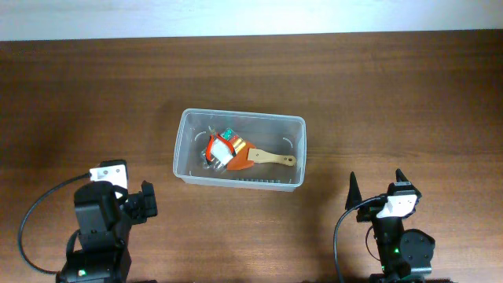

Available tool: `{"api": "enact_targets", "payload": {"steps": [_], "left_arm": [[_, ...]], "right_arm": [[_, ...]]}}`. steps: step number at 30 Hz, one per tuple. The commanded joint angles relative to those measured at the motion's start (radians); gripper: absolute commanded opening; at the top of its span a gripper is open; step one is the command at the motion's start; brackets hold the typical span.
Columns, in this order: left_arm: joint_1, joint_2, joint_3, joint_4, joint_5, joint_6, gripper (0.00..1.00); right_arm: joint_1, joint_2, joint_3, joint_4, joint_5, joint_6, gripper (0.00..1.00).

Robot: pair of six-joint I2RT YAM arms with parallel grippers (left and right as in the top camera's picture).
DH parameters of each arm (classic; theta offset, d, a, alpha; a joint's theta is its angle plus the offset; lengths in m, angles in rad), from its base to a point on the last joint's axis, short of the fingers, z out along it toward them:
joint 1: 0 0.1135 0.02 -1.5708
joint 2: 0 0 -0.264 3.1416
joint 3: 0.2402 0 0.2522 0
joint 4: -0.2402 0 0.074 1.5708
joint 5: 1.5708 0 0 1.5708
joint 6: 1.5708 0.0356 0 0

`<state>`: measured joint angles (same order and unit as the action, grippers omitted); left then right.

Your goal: Pack container

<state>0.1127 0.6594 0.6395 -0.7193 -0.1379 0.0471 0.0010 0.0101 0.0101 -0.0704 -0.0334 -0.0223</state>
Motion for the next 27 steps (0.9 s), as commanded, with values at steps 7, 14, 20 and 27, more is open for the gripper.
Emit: {"api": "enact_targets", "payload": {"steps": [7, 14, 20, 27], "left_arm": [[-0.004, -0.025, -0.002, -0.008, 0.010, -0.010, 0.99], [-0.132, -0.262, -0.013, -0.048, 0.008, -0.010, 0.99], [-0.229, -0.560, -0.134, 0.008, 0.019, -0.018, 0.99], [-0.229, -0.654, -0.362, 0.299, 0.021, -0.055, 0.99]], "right_arm": [[0.007, -0.004, -0.005, -0.008, 0.020, 0.013, 0.99], [0.007, -0.004, -0.005, -0.008, 0.019, 0.013, 0.99], [0.007, -0.004, -0.005, -0.008, 0.019, 0.013, 0.98], [0.007, -0.004, -0.005, -0.008, 0.020, 0.013, 0.99]]}}
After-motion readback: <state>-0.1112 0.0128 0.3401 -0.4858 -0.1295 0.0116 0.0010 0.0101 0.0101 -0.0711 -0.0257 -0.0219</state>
